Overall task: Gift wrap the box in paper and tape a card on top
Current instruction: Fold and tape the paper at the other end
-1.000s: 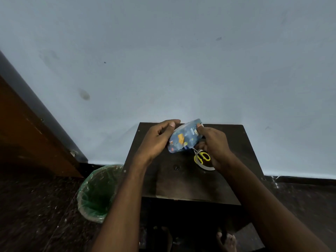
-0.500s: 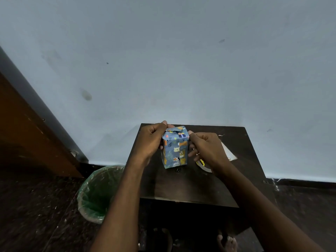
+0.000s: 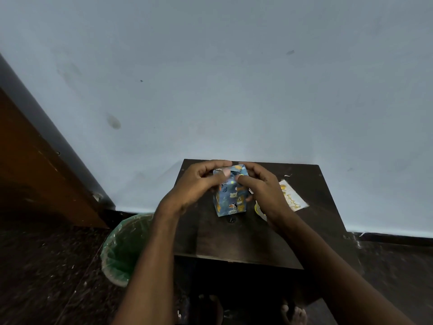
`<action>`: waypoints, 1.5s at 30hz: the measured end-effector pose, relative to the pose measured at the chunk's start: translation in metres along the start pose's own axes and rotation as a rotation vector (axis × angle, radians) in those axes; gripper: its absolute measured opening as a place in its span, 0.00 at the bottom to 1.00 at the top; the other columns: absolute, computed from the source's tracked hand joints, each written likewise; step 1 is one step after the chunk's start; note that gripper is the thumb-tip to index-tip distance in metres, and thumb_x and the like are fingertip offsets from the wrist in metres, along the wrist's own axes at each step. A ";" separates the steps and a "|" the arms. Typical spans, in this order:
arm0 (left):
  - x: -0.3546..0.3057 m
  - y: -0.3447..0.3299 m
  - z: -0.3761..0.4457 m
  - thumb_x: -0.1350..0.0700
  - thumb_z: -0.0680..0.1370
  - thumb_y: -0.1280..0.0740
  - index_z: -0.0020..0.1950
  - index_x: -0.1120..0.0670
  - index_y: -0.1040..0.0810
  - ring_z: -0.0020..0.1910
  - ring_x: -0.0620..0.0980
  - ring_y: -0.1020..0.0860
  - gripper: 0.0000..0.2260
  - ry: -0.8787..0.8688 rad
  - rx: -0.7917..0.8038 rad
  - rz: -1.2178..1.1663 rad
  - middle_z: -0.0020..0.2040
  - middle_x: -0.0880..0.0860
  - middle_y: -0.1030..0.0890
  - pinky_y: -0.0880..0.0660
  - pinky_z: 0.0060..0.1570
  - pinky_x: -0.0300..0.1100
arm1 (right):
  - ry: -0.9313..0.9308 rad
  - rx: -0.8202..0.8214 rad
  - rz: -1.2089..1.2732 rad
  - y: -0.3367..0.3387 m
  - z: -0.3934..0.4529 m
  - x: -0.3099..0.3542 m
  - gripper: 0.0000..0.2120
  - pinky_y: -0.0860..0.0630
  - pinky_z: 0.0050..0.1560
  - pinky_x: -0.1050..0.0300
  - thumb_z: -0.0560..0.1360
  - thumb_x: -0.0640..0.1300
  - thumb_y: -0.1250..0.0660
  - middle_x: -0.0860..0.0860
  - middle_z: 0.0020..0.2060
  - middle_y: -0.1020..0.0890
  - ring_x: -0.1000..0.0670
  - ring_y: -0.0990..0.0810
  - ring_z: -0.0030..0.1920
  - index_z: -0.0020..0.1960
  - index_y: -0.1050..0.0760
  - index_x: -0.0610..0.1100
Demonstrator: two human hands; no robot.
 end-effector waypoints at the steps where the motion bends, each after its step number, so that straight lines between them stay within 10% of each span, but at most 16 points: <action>1: 0.001 0.003 0.000 0.54 0.80 0.24 0.68 0.51 0.16 0.57 0.56 0.14 0.16 -0.019 0.034 0.006 0.58 0.55 0.12 0.17 0.57 0.47 | -0.003 0.000 0.019 -0.001 0.000 0.000 0.11 0.25 0.31 0.63 0.80 0.36 0.32 0.52 0.46 0.12 0.55 0.14 0.42 0.59 0.18 0.46; 12: 0.003 0.007 0.000 0.63 0.80 0.26 0.65 0.55 0.15 0.44 0.47 0.17 0.14 -0.049 -0.063 0.008 0.54 0.55 0.11 0.21 0.44 0.35 | 0.228 -0.075 -0.216 -0.004 -0.002 -0.009 0.22 0.17 0.49 0.57 0.80 0.47 0.27 0.55 0.54 0.13 0.56 0.13 0.52 0.73 0.26 0.53; 18: 0.005 0.007 -0.005 0.57 0.78 0.22 0.59 0.53 0.11 0.55 0.68 0.16 0.10 -0.149 -0.092 0.055 0.55 0.52 0.11 0.18 0.60 0.62 | 0.549 -0.205 -0.515 -0.001 -0.009 -0.005 0.09 0.18 0.49 0.53 0.79 0.46 0.26 0.59 0.50 0.14 0.59 0.16 0.49 0.58 0.15 0.50; 21: 0.006 0.012 -0.006 0.49 0.74 0.21 0.57 0.50 0.10 0.55 0.76 0.20 0.13 -0.176 -0.097 0.089 0.57 0.51 0.12 0.20 0.59 0.70 | 0.550 -0.181 -0.526 0.000 -0.004 -0.006 0.07 0.18 0.48 0.51 0.78 0.45 0.24 0.57 0.50 0.13 0.58 0.15 0.48 0.56 0.13 0.48; 27: 0.006 0.015 -0.011 0.57 0.74 0.22 0.68 0.50 0.16 0.48 0.51 0.20 0.22 -0.098 0.051 0.038 0.55 0.66 0.16 0.20 0.57 0.46 | 0.445 -0.163 -0.488 0.004 -0.001 -0.005 0.09 0.18 0.47 0.49 0.79 0.47 0.26 0.57 0.45 0.13 0.56 0.15 0.46 0.58 0.15 0.48; 34: 0.010 0.016 -0.011 0.63 0.77 0.23 0.69 0.54 0.17 0.51 0.52 0.17 0.20 -0.087 0.014 0.019 0.57 0.68 0.15 0.19 0.56 0.40 | 0.400 -0.099 -0.391 0.003 -0.001 -0.002 0.10 0.16 0.51 0.49 0.80 0.44 0.28 0.56 0.50 0.13 0.57 0.14 0.50 0.61 0.16 0.48; 45: 0.000 0.008 -0.006 0.57 0.81 0.26 0.53 0.54 0.10 0.54 0.53 0.13 0.04 -0.133 -0.187 0.080 0.50 0.53 0.11 0.19 0.61 0.55 | 0.404 -0.057 -0.302 0.006 0.003 -0.007 0.08 0.17 0.54 0.41 0.76 0.42 0.24 0.55 0.51 0.12 0.53 0.13 0.52 0.54 0.12 0.47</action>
Point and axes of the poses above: each hand's wrist, its own z-axis towards the middle knuckle, its own y-axis out of the back of the hand, x = y × z, the point moved 3 cm from there along z, towards the middle knuckle
